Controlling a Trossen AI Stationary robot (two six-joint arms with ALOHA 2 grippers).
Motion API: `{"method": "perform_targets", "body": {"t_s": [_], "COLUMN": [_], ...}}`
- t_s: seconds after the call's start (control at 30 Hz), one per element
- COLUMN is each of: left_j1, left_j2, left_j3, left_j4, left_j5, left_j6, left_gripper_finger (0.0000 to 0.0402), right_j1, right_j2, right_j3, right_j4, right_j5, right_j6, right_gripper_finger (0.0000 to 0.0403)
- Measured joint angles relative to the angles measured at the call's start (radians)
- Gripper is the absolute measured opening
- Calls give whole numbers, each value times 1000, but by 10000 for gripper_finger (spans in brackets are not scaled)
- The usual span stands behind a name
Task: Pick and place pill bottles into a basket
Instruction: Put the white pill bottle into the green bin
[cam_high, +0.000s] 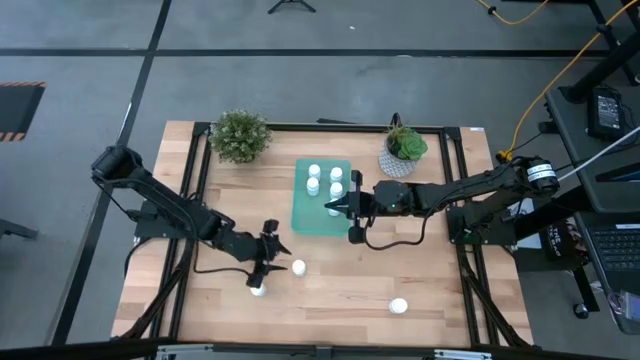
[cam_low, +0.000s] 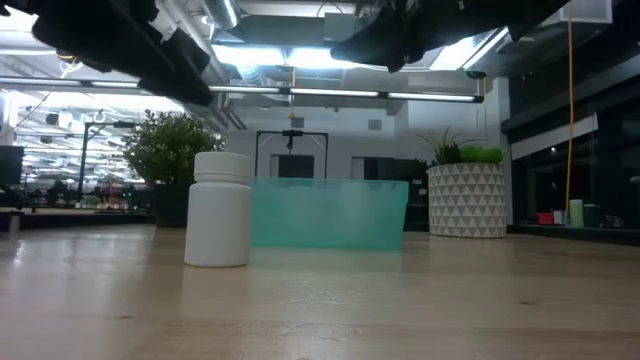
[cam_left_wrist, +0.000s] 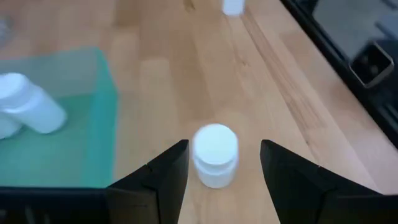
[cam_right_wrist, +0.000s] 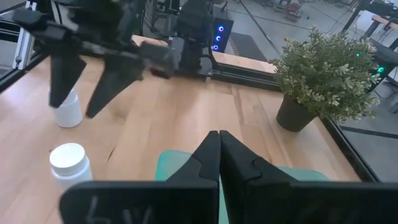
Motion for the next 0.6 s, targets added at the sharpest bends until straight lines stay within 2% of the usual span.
{"method": "perform_targets", "body": {"t_s": [0.47, 0.6], "left_j1": [1, 0], "left_j2": [195, 224], "left_j3": [151, 156], "left_j4": [-53, -52], "left_j5": [32, -11], "left_j6": [43, 43], "left_gripper_finger": [192, 192], "right_j1": [0, 0], "right_j2": [0, 0], "right_j3": [0, 0], "right_j4": [-6, -6], "right_j5": [0, 0], "right_j6": [4, 7], "right_gripper_finger": [11, 11]}}
